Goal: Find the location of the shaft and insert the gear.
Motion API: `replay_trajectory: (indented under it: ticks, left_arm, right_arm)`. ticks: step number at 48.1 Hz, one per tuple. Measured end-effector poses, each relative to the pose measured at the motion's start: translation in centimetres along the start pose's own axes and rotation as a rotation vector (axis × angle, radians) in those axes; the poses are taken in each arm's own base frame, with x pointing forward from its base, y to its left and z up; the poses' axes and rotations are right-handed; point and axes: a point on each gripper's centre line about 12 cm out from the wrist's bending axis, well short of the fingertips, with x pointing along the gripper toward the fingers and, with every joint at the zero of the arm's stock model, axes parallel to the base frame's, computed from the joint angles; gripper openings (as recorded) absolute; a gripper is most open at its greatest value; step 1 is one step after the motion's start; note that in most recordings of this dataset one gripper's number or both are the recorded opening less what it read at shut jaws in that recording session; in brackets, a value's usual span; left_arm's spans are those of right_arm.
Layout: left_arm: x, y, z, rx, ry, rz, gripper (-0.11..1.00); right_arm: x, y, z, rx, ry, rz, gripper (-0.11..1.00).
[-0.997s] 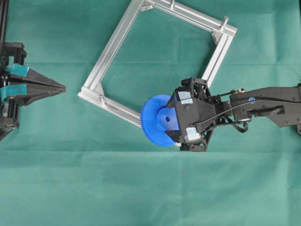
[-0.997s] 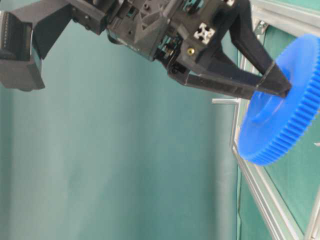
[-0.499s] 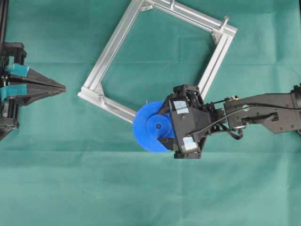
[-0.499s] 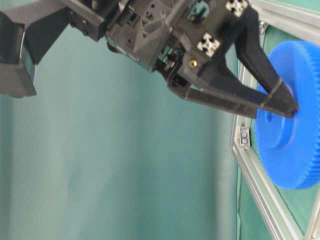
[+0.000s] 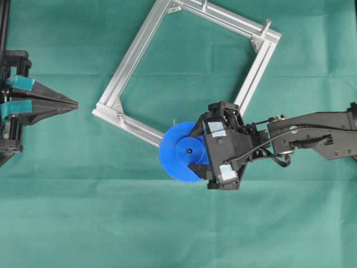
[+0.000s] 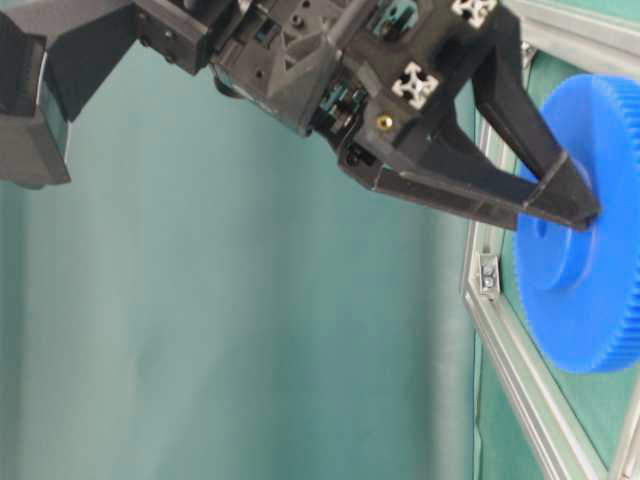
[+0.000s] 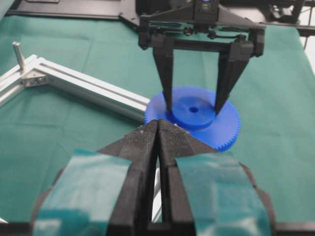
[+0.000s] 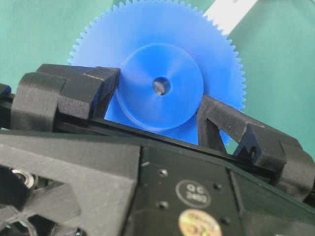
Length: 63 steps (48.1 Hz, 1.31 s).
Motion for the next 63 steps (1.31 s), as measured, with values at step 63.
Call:
replay_trajectory:
  ticks: [63]
  left_arm:
    - [0.0, 0.0, 0.0, -0.002, 0.000, 0.002, 0.01]
  right_arm:
    - [0.0, -1.0, -0.4, -0.003, 0.003, -0.023, 0.69]
